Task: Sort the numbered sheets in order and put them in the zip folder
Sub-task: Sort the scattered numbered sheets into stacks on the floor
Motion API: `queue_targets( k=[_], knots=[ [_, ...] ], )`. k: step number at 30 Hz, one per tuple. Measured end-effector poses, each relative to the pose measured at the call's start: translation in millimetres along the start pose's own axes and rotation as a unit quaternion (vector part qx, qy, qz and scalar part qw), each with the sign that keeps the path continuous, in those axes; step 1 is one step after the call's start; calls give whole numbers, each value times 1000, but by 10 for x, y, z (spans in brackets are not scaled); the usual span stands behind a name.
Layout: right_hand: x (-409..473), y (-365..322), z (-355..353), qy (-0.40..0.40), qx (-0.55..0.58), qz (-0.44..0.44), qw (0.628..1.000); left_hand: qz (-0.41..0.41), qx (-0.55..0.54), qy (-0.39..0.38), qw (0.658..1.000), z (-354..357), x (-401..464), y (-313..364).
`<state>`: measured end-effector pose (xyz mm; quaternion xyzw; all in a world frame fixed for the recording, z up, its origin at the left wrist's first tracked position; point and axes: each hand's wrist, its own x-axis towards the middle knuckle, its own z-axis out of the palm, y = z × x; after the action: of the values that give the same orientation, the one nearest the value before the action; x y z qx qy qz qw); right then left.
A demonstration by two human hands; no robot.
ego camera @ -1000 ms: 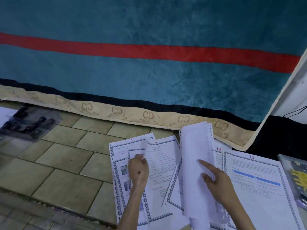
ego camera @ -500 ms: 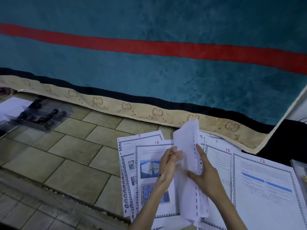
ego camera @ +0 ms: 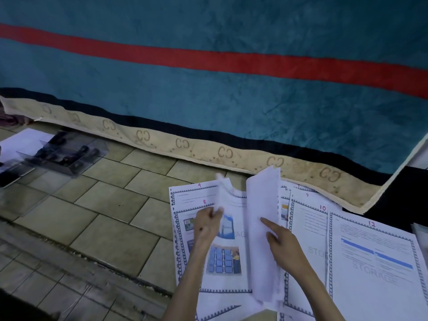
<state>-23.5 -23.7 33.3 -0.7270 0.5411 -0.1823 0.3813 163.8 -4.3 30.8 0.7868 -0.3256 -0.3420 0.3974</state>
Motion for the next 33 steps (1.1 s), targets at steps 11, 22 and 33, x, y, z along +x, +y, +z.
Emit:
queue_targets(
  k=[11, 22, 33],
  knots=[
    [-22, -180, -89, 29, 89, 26, 995, 18, -102, -197, 975, 380, -186, 145],
    [36, -48, -37, 21, 37, 17, 999, -69, 74, 175, 979, -205, 98, -284],
    [-17, -38, -100, 7, 48, 24, 999, 7, -52, 148, 988, -54, 101, -10]
  ],
)
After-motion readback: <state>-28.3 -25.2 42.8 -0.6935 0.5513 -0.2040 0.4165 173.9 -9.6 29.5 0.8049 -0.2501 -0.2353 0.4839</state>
